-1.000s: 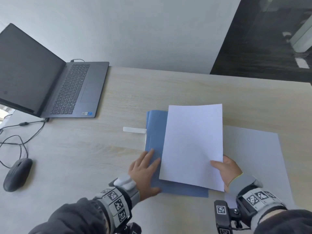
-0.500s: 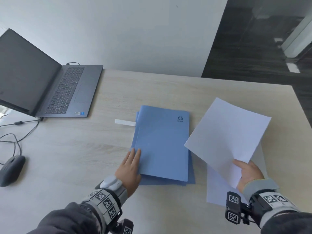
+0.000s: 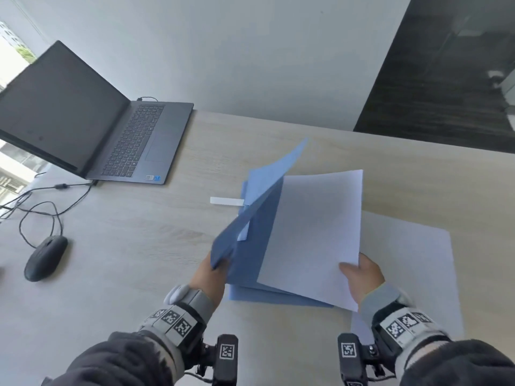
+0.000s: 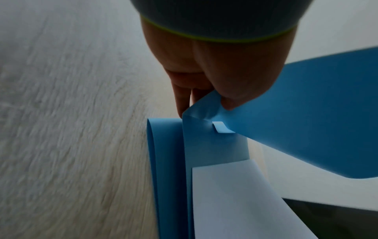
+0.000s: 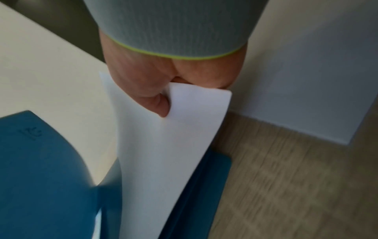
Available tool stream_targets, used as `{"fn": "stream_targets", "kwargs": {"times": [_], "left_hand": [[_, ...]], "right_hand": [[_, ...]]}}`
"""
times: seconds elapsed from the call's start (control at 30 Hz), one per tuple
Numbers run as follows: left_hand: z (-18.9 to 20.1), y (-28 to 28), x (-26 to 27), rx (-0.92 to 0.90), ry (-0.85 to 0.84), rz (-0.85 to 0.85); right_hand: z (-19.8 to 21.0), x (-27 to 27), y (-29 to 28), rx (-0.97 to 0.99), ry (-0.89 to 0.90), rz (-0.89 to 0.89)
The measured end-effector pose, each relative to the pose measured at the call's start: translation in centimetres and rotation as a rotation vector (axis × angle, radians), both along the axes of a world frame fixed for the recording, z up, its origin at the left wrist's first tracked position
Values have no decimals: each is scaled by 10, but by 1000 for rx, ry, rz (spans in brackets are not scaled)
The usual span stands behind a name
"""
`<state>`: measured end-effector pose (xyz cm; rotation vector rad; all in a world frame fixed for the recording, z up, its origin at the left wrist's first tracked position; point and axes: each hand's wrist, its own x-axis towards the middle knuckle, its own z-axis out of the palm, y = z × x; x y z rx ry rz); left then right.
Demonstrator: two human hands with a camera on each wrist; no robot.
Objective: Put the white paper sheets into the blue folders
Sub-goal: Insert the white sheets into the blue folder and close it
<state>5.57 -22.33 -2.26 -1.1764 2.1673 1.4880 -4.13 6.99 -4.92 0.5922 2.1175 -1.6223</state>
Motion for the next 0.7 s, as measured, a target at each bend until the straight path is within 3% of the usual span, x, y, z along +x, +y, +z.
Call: {"fn": "stream_targets", "kwargs": {"times": [0.13, 0.4, 0.53, 0.7], "left_hand": [[-21, -7, 11, 30, -24, 84], [14, 6, 13, -1, -23, 41], [12, 6, 14, 9, -4, 34], [-16, -7, 20, 29, 3, 4]], "right_hand": [[-1, 0, -28, 45, 17, 98], [-7, 1, -48, 42, -11, 127], [-9, 4, -53, 22, -6, 127], [-11, 3, -58, -2, -1, 140]]}}
